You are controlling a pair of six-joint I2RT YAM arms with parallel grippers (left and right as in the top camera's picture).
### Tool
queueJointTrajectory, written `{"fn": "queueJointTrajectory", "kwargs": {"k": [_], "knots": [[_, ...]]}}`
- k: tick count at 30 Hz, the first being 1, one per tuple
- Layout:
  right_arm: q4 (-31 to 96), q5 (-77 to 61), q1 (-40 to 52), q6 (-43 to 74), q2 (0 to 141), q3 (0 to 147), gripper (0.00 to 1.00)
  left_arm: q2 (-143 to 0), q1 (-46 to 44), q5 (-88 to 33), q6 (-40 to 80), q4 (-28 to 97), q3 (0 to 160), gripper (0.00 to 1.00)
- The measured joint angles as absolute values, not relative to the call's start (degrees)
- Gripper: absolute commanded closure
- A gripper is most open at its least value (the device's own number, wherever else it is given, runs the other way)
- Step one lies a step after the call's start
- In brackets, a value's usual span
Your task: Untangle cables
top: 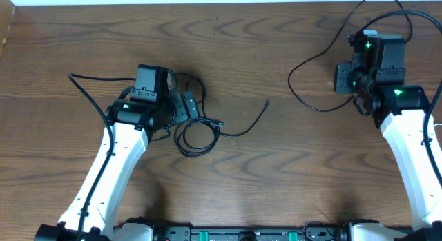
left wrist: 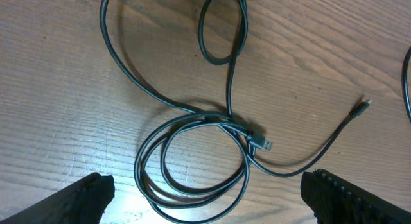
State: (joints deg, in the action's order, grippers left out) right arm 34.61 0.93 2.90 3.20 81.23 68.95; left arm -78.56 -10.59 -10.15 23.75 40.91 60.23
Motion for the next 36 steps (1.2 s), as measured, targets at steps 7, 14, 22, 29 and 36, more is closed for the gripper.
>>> {"fn": "queueJointTrajectory", "kwargs": {"k": [7,14,22,29,36], "knots": [[32.8,0.6,2.8,8.3,88.9,69.1,0.26,-78.6,-10.6,-10.2,23.7,40.9,60.2,0.01],[29.8,-7.9,2.8,12.4,99.9,69.1,0.18,-78.6,-10.6,-10.2,23.7,40.9,60.2,0.01],[29.3,-14.6,5.9,3.2,110.3,69.1,0.25,-78.6,-10.6,-10.2,23.7,40.9,60.2,0.01],[29.5,-7.8,10.3,-0.8,111.2,69.1,0.38,-78.6,-10.6,-10.2,23.7,40.9,60.2,0.01],[32.0,-2.6,11.4,-1.8,111.7,69.1,0.71,-78.6,-10.6,-10.2,23.7,40.9,60.2,0.01]]}}
